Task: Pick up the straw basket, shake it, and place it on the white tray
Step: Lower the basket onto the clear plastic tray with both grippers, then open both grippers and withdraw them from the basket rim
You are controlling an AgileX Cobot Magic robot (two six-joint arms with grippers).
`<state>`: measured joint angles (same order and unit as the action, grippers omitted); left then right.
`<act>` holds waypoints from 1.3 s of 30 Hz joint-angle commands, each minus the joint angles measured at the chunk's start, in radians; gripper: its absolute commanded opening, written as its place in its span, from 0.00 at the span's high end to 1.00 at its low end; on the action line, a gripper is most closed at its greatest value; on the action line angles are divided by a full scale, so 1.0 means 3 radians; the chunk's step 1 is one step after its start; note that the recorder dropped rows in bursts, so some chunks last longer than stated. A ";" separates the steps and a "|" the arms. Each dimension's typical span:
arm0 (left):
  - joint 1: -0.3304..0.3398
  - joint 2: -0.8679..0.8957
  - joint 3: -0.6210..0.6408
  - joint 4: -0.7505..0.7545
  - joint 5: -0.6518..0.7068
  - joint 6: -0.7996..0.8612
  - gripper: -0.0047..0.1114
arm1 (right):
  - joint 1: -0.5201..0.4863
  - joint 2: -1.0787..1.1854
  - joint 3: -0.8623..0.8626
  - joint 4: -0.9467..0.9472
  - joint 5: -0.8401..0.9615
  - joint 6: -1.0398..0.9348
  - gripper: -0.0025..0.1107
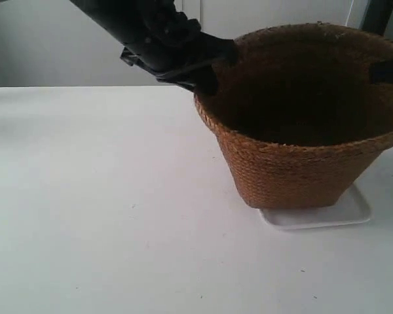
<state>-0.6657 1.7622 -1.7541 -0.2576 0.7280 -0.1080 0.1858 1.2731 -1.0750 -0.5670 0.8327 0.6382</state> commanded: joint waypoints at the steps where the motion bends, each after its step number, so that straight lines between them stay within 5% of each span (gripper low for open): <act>1: 0.0050 0.0087 -0.0308 0.0122 0.0204 0.0289 0.96 | -0.0264 0.0117 -0.0279 -0.0291 0.0417 -0.0304 0.98; 16: 0.0050 0.0443 -0.0440 0.0256 0.0150 0.0303 0.96 | -0.0425 0.0485 -0.0401 0.0051 0.0273 -0.0544 0.98; 22: 0.0050 0.0449 -0.0440 0.0098 0.0100 0.0456 0.66 | -0.0425 0.0490 -0.0401 0.0067 0.0128 -0.0544 0.68; 25: 0.0050 0.0449 -0.0440 0.0098 0.0121 0.0440 0.28 | -0.0425 0.0490 -0.0401 0.0145 0.0111 -0.0544 0.35; 27: 0.0050 0.0449 -0.0440 0.0129 0.0129 0.0475 0.19 | -0.0425 0.0490 -0.0401 0.0160 0.0067 -0.0544 0.26; 39: 0.0050 0.0449 -0.0440 0.0164 -0.0499 0.0581 0.16 | -0.0425 0.0476 -0.0401 0.0302 -0.0887 -0.0462 0.25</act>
<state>-0.6534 1.9077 -1.8804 -0.2116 0.6080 0.0497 0.0661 1.4170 -1.1931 -0.4863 0.6421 0.4951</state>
